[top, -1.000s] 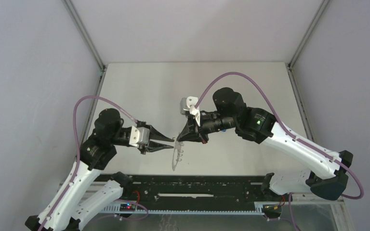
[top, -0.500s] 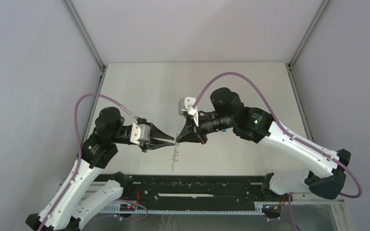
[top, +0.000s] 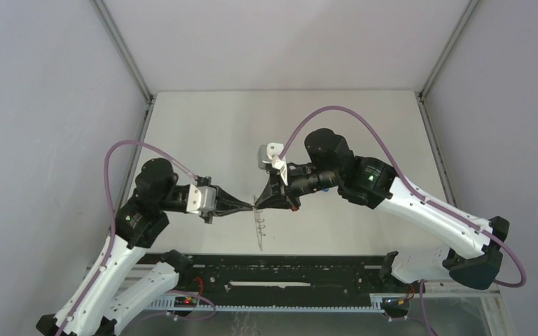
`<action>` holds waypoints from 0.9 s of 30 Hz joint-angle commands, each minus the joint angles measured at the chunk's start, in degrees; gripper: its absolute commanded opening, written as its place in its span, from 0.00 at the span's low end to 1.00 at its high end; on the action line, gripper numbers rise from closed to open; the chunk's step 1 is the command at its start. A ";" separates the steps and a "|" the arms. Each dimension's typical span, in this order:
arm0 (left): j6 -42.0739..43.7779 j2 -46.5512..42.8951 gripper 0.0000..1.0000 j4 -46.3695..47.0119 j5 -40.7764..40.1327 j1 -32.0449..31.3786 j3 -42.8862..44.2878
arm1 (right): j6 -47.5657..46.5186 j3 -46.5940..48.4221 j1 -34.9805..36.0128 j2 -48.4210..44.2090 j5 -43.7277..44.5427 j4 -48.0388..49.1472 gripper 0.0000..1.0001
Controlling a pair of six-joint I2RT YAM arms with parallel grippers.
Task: Put the keys on the keyring
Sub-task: Adjust the keyring.
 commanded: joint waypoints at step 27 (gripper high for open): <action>13.96 -3.49 0.00 -1.01 4.15 0.78 -1.18 | 26.66 -31.34 -25.36 -5.50 21.36 14.43 0.57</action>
